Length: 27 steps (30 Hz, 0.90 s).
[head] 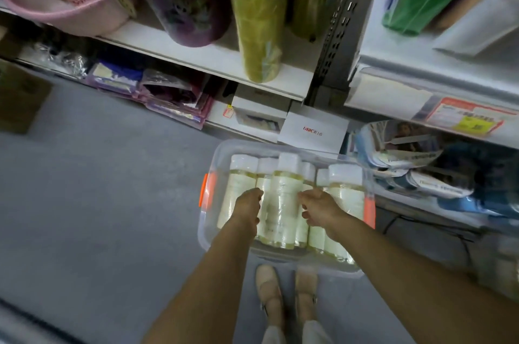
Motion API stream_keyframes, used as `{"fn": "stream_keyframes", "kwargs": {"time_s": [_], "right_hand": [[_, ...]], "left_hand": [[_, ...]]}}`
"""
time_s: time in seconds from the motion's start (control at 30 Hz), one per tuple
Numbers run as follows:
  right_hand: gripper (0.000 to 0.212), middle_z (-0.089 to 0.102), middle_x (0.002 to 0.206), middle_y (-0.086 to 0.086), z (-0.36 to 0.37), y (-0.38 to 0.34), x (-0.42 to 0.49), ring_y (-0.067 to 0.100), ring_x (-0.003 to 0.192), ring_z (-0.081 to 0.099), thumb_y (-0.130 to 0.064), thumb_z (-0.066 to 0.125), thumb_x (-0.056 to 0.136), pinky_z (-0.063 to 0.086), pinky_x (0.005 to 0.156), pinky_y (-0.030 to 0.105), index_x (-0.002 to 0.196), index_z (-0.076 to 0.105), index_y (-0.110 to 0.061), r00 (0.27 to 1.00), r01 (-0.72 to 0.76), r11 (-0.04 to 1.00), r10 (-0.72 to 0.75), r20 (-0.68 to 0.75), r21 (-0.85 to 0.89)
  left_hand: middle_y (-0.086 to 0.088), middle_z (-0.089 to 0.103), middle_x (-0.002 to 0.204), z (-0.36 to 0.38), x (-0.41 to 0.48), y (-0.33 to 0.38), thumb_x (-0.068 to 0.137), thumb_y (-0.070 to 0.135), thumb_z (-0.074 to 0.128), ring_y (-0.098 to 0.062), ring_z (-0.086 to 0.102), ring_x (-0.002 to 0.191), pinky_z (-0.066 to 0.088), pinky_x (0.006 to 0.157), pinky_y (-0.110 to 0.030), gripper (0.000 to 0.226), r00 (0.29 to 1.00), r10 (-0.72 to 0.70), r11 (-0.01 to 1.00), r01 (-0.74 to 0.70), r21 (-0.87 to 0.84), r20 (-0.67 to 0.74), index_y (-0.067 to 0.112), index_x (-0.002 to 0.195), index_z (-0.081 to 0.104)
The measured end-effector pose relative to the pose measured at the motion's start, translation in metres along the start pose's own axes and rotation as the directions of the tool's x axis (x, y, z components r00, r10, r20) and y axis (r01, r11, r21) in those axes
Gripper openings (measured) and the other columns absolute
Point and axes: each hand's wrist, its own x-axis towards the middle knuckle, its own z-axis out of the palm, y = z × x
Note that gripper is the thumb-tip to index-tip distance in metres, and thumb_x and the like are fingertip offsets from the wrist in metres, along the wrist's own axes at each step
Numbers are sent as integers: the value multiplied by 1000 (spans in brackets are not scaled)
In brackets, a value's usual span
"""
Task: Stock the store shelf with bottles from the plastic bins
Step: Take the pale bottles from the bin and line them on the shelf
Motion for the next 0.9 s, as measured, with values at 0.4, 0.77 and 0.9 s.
{"fn": "stream_keyframes", "kwargs": {"time_s": [0.4, 0.77, 0.9], "right_hand": [[42, 64, 121, 9, 31, 25, 24, 27, 105, 63, -39, 37, 102, 55, 90, 43, 131, 55, -15, 993, -102, 982, 110, -42, 160], [33, 69, 117, 4, 13, 5, -51, 22, 104, 66, -37, 44, 104, 53, 91, 40, 127, 58, -18, 997, 71, 972, -76, 10, 223], [33, 69, 118, 2, 5, -18, -90, 23, 109, 65, -39, 45, 103, 47, 104, 47, 127, 59, -20, 985, 162, 975, -169, 32, 153]], "left_hand": [[1, 67, 91, 17, 12, -17, 101, 50, 48, -16, 62, 82, 49, 75, -32, 36, 991, -60, 997, 54, 54, 123, 18, 98, 65], [-2, 65, 114, -10, -63, -15, 101, 39, 54, -20, 63, 98, 53, 64, -31, 34, 965, 76, 994, -55, -89, 252, 20, 129, 55], [-1, 69, 119, -28, -99, -6, 94, 43, 64, -24, 66, 104, 56, 80, -35, 35, 951, 194, 981, -187, -52, 243, 25, 124, 61]]}}
